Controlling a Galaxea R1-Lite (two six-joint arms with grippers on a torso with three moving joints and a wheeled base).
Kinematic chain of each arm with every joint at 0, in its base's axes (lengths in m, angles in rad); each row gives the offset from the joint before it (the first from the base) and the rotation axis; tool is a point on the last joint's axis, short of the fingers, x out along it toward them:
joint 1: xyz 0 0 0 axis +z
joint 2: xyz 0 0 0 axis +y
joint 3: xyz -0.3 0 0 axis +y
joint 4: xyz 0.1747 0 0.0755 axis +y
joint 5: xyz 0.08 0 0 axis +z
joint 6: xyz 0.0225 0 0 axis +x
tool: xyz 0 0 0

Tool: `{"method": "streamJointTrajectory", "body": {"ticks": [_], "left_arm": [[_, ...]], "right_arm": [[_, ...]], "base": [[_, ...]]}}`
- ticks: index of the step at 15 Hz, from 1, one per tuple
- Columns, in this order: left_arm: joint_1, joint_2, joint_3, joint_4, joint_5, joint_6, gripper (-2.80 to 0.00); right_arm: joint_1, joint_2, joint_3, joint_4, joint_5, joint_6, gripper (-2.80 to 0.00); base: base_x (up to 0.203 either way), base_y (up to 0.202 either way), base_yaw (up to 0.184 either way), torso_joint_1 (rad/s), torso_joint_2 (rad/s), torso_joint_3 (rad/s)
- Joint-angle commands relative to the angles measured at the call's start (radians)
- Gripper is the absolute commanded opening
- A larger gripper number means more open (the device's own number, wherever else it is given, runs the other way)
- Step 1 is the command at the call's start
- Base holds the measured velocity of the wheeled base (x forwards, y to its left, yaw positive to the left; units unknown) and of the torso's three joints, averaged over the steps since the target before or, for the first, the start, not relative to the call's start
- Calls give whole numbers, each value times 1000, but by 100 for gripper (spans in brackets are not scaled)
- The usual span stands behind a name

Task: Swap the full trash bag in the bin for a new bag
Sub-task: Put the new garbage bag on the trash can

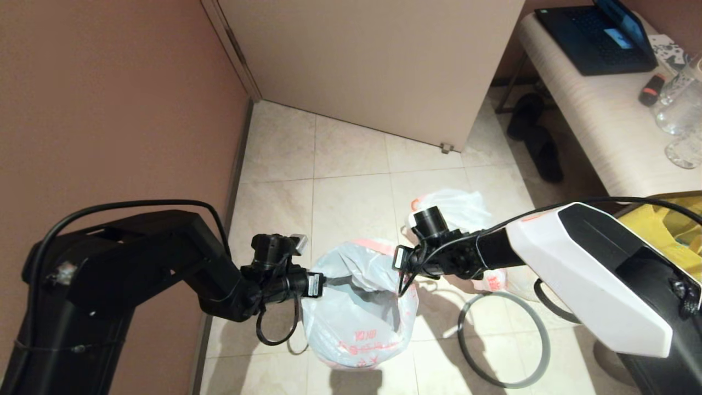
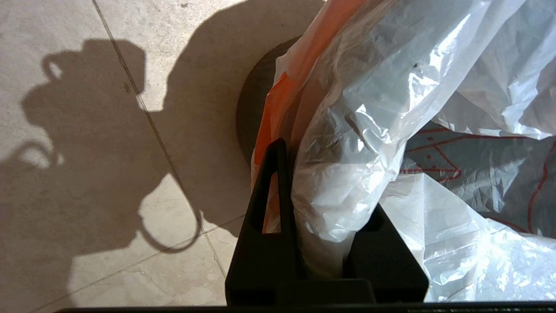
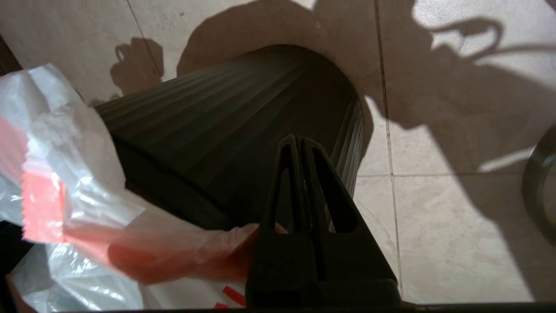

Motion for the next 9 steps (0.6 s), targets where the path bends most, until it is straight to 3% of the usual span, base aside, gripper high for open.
{"method": "streamJointTrajectory", "body": {"ticks": [1, 6, 9], "left_arm": [[0, 0, -1, -6, 0, -2, -280], [0, 2, -3, -6, 1, -2, -280], [2, 2, -4, -6, -1, -2, -280]], "right_arm": [[3, 51, -12, 3, -5, 3, -280], [7, 105, -19, 4, -8, 9, -280], [-2, -21, 23, 20, -7, 11, -280]], "base": [[0, 0, 0, 0, 0, 0], [0, 0, 0, 0, 0, 0], [0, 0, 0, 0, 0, 0]]}}
